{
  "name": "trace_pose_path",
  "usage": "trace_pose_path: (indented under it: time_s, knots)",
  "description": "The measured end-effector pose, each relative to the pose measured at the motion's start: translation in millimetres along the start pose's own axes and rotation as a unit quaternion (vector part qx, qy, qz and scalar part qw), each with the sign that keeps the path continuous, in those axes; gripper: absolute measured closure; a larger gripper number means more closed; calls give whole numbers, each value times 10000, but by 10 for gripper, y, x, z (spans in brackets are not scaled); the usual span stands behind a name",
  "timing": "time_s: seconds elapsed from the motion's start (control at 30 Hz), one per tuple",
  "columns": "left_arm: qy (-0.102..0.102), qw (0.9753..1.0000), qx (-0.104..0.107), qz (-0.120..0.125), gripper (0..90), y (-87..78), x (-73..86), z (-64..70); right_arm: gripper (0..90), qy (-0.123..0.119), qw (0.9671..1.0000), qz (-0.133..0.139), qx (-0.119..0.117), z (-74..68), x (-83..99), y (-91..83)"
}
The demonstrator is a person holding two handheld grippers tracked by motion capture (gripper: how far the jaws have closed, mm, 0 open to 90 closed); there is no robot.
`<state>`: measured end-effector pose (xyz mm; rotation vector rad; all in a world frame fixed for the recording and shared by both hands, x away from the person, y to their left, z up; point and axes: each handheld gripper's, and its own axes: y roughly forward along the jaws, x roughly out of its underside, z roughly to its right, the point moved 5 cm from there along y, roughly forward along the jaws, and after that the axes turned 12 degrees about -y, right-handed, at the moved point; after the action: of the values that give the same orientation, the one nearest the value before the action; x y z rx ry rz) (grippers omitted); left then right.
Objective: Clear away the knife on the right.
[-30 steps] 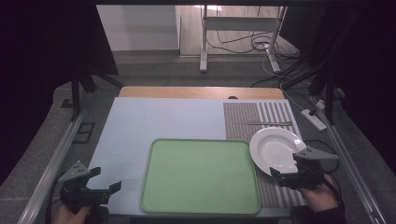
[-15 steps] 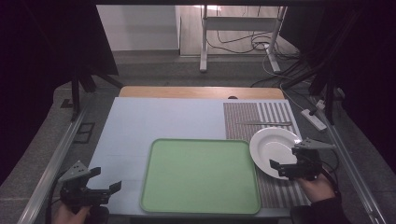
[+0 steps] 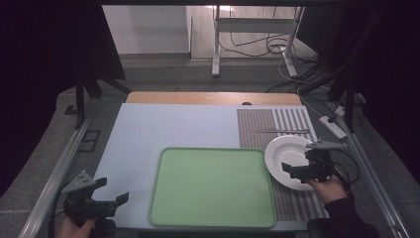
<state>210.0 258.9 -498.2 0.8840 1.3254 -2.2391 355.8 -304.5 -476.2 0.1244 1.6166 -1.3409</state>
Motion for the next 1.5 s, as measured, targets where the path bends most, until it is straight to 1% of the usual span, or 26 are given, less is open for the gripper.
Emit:
trace_pose_path:
  time_s: [0.2,0.27,0.33,0.57,0.8,0.83,0.87,1.1,1.5]
  knots:
    - [-5,10000,2,-2,20,1,0,0,8,-42,10000,-67,4,73,-78,121]
    - [-2,10000,1,-4,21,1,0,0,8,-44,10000,-89,-3,84,-88,136]
    - [-3,10000,2,-8,20,2,0,0,8,-65,9999,-128,35,117,-102,169]
    - [-3,10000,5,-17,21,2,0,-1,8,19,9996,-269,70,227,-137,268]
    - [0,10000,4,-22,21,3,0,-1,8,66,9991,-379,183,355,-182,372]
    - [0,10000,4,-22,21,3,0,-1,8,75,9989,-409,226,396,-196,403]
    - [-1,10000,5,-23,21,3,0,-1,8,75,9989,-409,226,396,-196,403]
    - [0,10000,6,-29,21,4,-1,-2,8,106,9983,-462,346,525,-246,509]
    - [8,10000,2,-33,20,6,-1,-2,7,246,9968,-585,476,731,-297,704]
